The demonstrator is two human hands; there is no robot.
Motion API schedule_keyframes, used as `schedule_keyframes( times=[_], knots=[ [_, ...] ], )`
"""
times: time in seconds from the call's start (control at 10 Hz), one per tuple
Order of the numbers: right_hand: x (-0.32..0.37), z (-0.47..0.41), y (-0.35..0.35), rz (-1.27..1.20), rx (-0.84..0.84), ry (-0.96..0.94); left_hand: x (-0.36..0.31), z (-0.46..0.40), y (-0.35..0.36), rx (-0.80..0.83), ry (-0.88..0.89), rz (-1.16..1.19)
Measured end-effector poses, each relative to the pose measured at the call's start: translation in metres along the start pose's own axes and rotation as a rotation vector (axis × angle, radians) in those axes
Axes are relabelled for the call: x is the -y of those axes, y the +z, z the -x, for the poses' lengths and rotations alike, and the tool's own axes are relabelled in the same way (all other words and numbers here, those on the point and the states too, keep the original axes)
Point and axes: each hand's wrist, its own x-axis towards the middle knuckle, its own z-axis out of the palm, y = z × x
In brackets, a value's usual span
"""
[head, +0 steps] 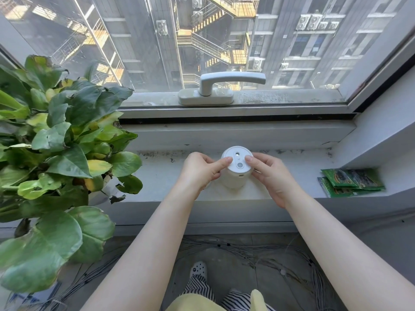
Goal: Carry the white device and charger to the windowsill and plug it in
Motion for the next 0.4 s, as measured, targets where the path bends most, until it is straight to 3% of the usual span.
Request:
schedule_keyframes(
  times=[0.4],
  knots=[
    [-0.0005,-0.0008,-0.0002,0.028,-0.036,-0.010,-0.0037,0.0079,-0.0031,-0.115,0.078,-0.075]
  ],
)
